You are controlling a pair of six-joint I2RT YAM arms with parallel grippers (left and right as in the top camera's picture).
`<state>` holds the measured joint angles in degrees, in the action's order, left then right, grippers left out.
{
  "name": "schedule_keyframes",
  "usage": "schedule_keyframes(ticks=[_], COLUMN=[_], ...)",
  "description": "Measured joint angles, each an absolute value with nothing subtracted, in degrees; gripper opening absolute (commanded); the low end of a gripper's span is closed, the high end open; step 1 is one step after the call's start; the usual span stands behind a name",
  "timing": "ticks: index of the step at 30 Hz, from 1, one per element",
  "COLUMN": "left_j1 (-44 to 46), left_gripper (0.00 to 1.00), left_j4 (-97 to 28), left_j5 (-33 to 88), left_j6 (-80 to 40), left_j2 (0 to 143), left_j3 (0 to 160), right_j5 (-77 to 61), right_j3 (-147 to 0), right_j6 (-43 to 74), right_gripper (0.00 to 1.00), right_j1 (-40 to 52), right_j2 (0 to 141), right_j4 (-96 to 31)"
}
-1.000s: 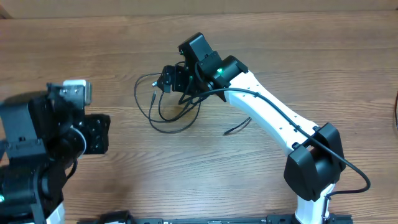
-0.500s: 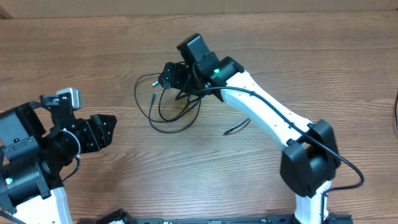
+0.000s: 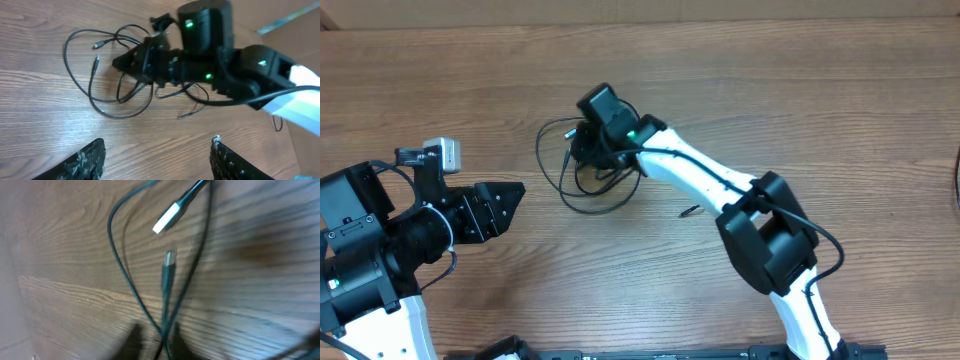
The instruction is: Untangle cables
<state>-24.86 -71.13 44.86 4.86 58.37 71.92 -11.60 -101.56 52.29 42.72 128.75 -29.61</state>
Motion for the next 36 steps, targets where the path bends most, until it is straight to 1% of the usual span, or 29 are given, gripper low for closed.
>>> schedule_keyframes(ticks=[5, 9, 12, 15, 16, 21, 24, 25, 30, 36], left_j1=[-24.9, -24.9, -24.9, -24.9, -24.9, -24.9, -24.9, -24.9, -24.9, -24.9], left_gripper=[0.66, 0.66, 0.66, 0.66, 0.66, 0.66, 0.66, 0.66, 0.66, 0.64], left_j4=[-71.6, -72.9, -72.9, -72.9, -72.9, -72.9, -72.8, -72.8, -72.1, -71.1], left_j5=[45.3, 45.4, 45.5, 46.0, 46.4, 48.4, 49.2, 49.3, 51.1, 55.9], left_j6=[4.9, 4.9, 4.9, 4.9, 4.9, 4.9, 4.9, 4.9, 4.9, 4.9], left_j2=[58.4, 58.4, 58.4, 58.4, 58.4, 58.4, 58.4, 58.4, 58.4, 58.4], left_j3=[71.9, 71.9, 71.9, 71.9, 71.9, 71.9, 71.9, 71.9, 71.9, 71.9], right_j5=[-11.6, -13.4, -15.3, -16.6, -16.6, -16.6, -16.6, -16.6, -16.5, -16.4], right_j3=[-101.6, -102.4, -107.3, -118.2, -120.5, -137.4, -143.7, -145.6, -147.5, -147.5], right_j6=[52.4, 48.3, 43.8, 37.2, 36.1, 29.5, 27.5, 26.5, 20.9, 16.8], right_gripper=[0.04, 0.04, 0.04, 0.04, 0.04, 0.04, 0.04, 0.04, 0.04, 0.04], right_j1=[43.7, 42.4, 39.6, 33.9, 32.6, 20.2, 11.0, 6.5, -11.7, -28.5], right_j2=[129.3, 129.4, 129.8, 130.2, 130.2, 130.2, 130.2, 130.2, 130.2, 130.2], right_j4=[-28.1, -28.5, -33.8, -44.1, -45.6, -55.8, -61.1, -63.0, -68.7, -69.7])
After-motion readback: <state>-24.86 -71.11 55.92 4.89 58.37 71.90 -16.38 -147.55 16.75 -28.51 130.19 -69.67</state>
